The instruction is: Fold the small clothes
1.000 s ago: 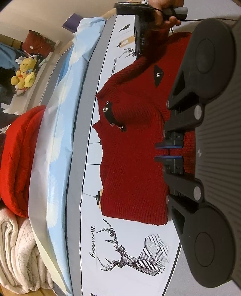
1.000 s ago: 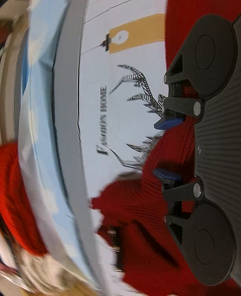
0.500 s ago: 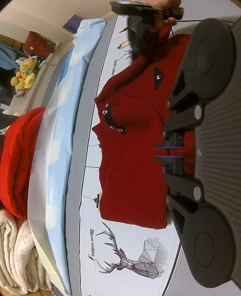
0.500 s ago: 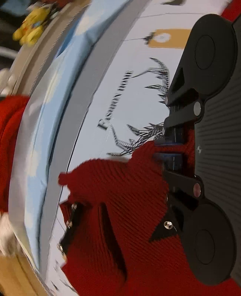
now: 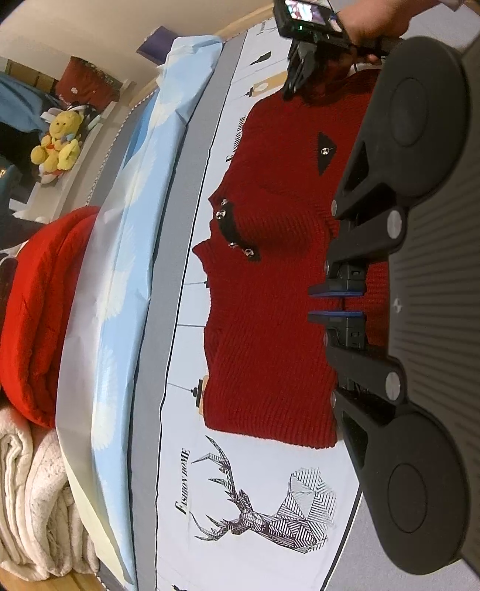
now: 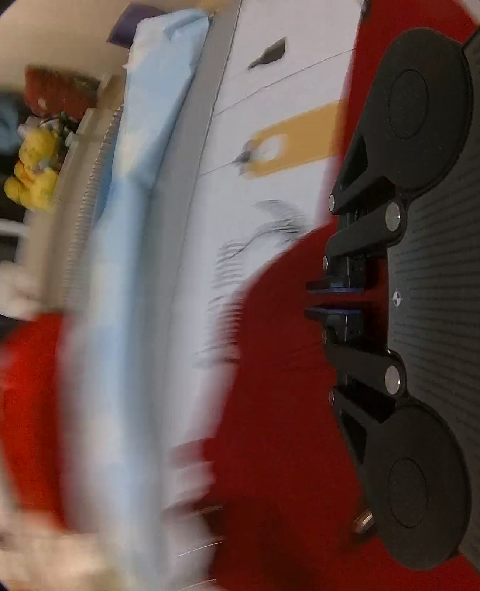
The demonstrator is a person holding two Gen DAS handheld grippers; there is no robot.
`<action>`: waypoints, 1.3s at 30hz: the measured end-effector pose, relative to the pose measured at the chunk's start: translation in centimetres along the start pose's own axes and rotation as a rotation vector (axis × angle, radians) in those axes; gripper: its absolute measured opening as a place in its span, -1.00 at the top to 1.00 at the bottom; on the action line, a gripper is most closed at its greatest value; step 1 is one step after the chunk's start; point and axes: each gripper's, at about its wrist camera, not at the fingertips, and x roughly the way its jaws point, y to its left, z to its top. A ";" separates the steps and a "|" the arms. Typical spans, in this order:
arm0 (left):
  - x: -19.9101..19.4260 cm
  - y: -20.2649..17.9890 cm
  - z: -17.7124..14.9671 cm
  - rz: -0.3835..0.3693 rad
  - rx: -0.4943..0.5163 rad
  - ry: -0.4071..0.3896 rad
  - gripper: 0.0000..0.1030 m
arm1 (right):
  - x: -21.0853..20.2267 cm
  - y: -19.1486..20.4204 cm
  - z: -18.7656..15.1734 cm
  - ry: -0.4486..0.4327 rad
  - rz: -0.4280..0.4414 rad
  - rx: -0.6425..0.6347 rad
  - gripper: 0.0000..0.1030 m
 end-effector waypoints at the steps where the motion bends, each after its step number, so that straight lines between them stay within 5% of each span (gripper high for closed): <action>1: 0.0 0.1 0.0 0.002 -0.005 -0.001 0.87 | -0.4 0.0 -0.2 -0.033 -0.067 -0.022 0.87; 5: 0.0 0.4 0.2 0.002 -0.008 -0.003 0.86 | -1.6 -2.2 -0.6 -0.048 -0.106 0.101 0.72; 6: 0.0 0.4 0.2 0.003 -0.010 -0.004 0.87 | -0.9 -2.4 -1.1 0.031 -0.092 0.055 0.51; 7: 0.1 0.5 0.3 0.004 -0.013 -0.003 0.86 | -1.0 -2.5 -1.7 0.054 -0.116 0.014 0.10; 11: 0.6 0.7 0.3 0.004 -0.028 -0.004 0.87 | -5.3 -4.8 0.2 0.011 -0.243 0.161 0.13; 15: 0.9 0.0 -0.1 -0.007 -0.022 -0.023 0.87 | -14.3 -5.3 2.0 -0.065 -0.194 0.468 0.07; 17: 1.1 -0.7 -0.5 -0.016 -0.015 -0.035 0.86 | -19.1 -4.0 1.9 -0.115 -0.088 0.572 -0.05; 20: 1.4 -2.3 -1.3 -0.018 0.026 -0.056 0.87 | -22.9 -1.4 1.1 -0.208 0.109 0.581 -0.29; 22: 1.9 -3.5 -2.0 -0.018 0.067 -0.063 0.87 | -23.2 0.4 -0.4 -0.245 0.142 0.516 -0.28; 24: 2.8 -4.9 -2.8 -0.014 0.120 -0.065 0.79 | -21.0 1.4 -0.5 -0.111 0.085 0.477 -0.20; 28: 5.6 -7.4 -3.7 0.005 0.191 -0.068 0.03 | -17.4 1.2 -1.6 0.042 0.203 0.572 -0.12; 33: 9.5 -10.1 -4.5 0.065 0.279 -0.036 -0.18 | -15.1 1.2 -2.7 0.179 0.173 0.494 -0.12; 36: 11.3 -11.2 -5.1 0.098 0.350 -0.027 -0.15 | -14.3 0.7 -3.3 0.218 0.191 0.529 -0.12; 39: 11.8 -11.0 -5.1 0.150 0.444 -0.033 0.69 | -14.7 0.4 -3.0 0.202 0.204 0.522 -0.13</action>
